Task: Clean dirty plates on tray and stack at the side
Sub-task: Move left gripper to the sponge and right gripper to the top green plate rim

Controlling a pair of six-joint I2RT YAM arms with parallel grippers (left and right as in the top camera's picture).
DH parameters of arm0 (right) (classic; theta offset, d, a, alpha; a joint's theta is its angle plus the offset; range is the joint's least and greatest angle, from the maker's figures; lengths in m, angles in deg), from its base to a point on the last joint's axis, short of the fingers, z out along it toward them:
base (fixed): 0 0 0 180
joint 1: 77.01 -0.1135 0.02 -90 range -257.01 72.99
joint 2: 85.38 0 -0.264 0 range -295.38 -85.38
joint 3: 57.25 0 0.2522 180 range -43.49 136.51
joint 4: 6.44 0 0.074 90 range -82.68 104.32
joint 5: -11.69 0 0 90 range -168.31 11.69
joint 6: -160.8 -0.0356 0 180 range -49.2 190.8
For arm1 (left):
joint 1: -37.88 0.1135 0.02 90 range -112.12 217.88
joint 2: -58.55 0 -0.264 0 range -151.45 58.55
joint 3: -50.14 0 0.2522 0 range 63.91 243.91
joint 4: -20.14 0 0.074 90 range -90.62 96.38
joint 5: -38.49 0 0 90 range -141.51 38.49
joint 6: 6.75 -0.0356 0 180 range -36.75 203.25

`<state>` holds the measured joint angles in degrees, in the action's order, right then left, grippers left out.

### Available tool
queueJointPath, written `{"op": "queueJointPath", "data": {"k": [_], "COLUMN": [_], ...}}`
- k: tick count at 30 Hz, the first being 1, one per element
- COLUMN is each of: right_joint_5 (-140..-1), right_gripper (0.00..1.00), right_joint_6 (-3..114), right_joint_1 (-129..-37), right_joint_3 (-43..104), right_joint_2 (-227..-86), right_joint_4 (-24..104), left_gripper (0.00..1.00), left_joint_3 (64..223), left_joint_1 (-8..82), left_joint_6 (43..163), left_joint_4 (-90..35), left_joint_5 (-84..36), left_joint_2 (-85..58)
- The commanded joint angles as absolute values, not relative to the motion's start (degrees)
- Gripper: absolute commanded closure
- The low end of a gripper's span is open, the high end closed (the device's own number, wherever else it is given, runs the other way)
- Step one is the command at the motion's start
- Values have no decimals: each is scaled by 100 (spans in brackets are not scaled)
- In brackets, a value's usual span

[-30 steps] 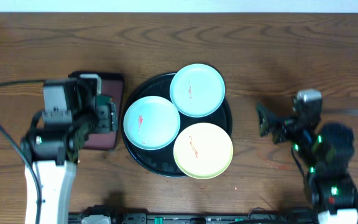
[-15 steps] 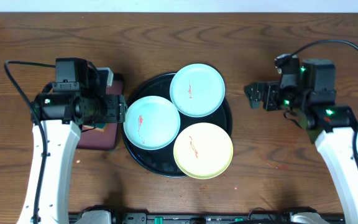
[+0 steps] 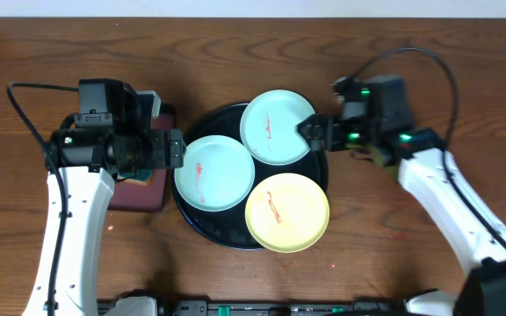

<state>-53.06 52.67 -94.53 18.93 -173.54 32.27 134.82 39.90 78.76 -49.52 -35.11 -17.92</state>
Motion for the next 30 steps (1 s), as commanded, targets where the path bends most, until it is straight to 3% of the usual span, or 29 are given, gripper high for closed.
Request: {"op": "queueJointPath", "data": {"k": [1,8,14,30], "right_joint_5": [-5673,-6296,-6600,-6718], "right_gripper": [15,29,53,69], "right_joint_6": [4863,4459,3943,3619], "right_joint_1": [-9943,-10688,-11204,-11711], "right_joint_3": [2531,3801,3916,3916], "right_joint_2": [-17748,-18871,-19536,-20349], "right_joint_4": [3452,4464,4722,4305], "left_gripper": [5,5,5,5], "left_joint_3": [13609,13609,13609,13602], "left_joint_1": [3962,3962,4036,4073], "left_joint_6": [7882,7957,8663,9106], "left_joint_4": [-4866,-4823,-4770,-4689], "left_joint_5": [-3461,-4099,-4877,-5463], "left_joint_2": [-1818,-1818,-1818,-2362]}}
